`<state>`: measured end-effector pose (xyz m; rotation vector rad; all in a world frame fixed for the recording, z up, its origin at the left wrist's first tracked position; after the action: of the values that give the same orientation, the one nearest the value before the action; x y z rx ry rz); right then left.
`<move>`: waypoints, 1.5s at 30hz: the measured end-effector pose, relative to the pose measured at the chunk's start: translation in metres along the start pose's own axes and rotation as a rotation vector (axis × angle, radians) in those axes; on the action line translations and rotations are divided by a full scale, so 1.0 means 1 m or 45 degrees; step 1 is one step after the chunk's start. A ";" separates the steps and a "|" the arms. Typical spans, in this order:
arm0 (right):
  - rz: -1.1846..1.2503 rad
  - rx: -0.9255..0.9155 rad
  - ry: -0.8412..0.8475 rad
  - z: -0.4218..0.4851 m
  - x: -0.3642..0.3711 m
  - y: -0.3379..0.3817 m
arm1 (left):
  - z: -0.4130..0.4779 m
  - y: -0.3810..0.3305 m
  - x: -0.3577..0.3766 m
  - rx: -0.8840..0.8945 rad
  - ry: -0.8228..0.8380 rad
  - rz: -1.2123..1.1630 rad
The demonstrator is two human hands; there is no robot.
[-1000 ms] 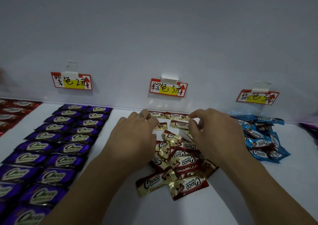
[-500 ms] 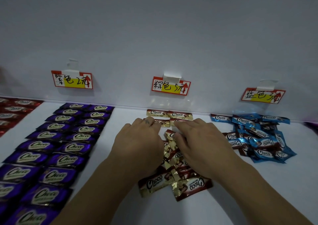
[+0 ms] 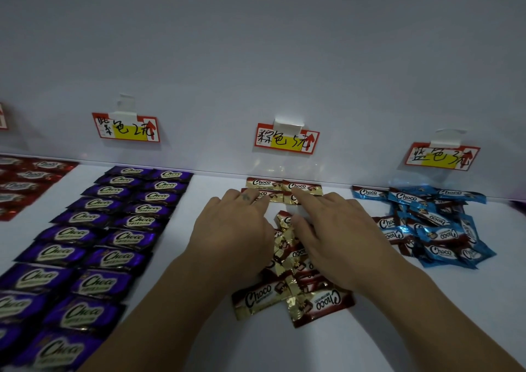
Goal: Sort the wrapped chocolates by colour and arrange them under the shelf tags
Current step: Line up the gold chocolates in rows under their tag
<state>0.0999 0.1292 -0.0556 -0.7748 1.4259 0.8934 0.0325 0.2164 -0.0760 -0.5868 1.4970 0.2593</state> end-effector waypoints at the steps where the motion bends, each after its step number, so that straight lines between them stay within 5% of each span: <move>1: 0.005 -0.003 -0.011 -0.001 -0.002 -0.001 | 0.000 0.000 0.000 0.004 -0.002 -0.005; 6: -0.063 0.106 -0.149 -0.004 -0.030 -0.025 | 0.001 -0.002 -0.013 0.067 -0.073 -0.089; 13: 0.032 0.153 0.014 -0.011 -0.021 -0.040 | -0.006 -0.026 -0.005 0.341 0.016 -0.114; 29: 0.317 -0.055 0.280 -0.019 -0.012 -0.021 | -0.016 -0.015 -0.012 0.235 0.015 -0.453; 45: 0.591 0.016 -0.069 -0.009 -0.021 -0.040 | -0.006 0.018 -0.025 0.022 -0.213 -0.623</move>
<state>0.1319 0.1007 -0.0374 -0.4075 1.5901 1.2455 0.0160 0.2327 -0.0548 -0.8736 1.1521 -0.0834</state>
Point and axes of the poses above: each hand's wrist, its own z-axis towards the middle knuckle, its own x-axis out of the palm, y = z × x, the point moved 9 cm from there along z, towards the middle knuckle, and after that the axes turned 3 degrees about -z, right-handed, at the moved point
